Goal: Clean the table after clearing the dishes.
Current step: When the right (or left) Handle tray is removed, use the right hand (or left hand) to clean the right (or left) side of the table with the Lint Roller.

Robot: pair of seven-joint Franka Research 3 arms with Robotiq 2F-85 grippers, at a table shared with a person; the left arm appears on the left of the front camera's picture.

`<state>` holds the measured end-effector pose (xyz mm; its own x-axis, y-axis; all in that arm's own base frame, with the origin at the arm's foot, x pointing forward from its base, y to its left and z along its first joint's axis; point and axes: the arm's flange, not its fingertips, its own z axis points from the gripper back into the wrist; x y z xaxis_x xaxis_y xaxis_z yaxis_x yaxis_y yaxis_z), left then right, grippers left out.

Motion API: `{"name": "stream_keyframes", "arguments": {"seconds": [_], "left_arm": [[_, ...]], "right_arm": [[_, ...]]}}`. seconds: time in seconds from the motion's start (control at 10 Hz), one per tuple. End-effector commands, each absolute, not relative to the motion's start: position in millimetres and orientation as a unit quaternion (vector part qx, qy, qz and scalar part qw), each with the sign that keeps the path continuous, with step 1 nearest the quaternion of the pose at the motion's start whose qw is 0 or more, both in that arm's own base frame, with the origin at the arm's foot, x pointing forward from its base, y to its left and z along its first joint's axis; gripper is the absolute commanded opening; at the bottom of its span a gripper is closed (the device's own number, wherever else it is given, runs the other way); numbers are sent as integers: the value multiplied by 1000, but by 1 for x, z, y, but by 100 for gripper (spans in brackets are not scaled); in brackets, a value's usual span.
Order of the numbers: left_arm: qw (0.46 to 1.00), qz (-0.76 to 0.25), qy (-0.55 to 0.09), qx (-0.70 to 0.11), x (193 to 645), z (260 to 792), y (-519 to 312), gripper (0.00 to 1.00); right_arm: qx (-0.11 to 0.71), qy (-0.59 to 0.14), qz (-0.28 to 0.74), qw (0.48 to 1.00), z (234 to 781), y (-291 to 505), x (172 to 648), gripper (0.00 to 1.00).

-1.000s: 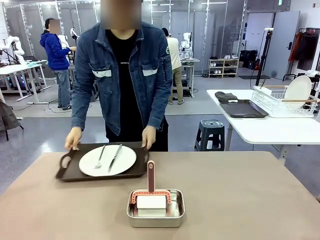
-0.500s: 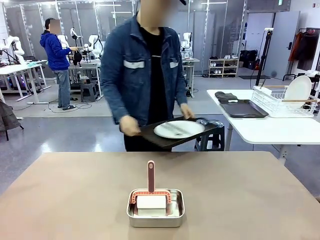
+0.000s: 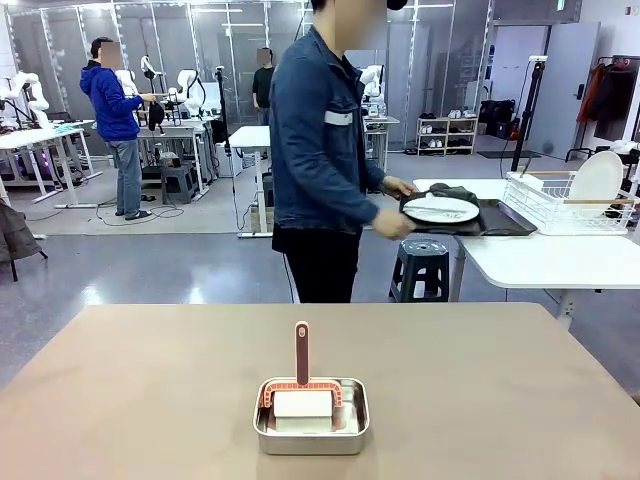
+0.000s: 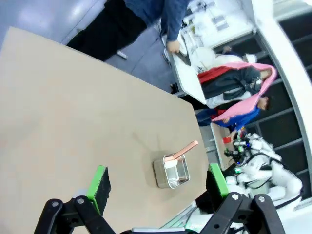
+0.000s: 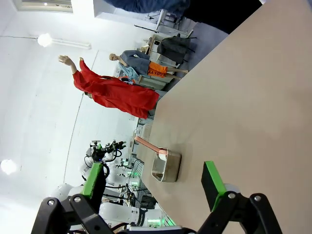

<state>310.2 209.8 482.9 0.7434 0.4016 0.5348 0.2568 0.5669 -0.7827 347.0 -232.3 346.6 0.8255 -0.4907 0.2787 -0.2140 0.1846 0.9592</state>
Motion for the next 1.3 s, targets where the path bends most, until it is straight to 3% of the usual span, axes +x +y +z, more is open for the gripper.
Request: {"name": "stream_keyframes", "arguments": {"seconds": [0.0,0.4,0.8,1.0,1.2], "left_arm": [[841,-74,-371,-386,336,552,169,100],[871,-282,-328,-233,417,626,16,100],[842,-464,-239,-141,452,599,-102,100],[828,-500,-207,-142,448,580,-133,100],[847,-461,-217,-152,448,585,-120,100]], "right_arm": [[631,-272,-100,720,349,-232,348,100],[631,-272,-100,720,349,-232,348,100],[631,-272,-100,720,349,-232,348,100],[631,-272,-100,720,349,-232,348,100],[631,-272,-100,720,349,-232,348,100]]}}
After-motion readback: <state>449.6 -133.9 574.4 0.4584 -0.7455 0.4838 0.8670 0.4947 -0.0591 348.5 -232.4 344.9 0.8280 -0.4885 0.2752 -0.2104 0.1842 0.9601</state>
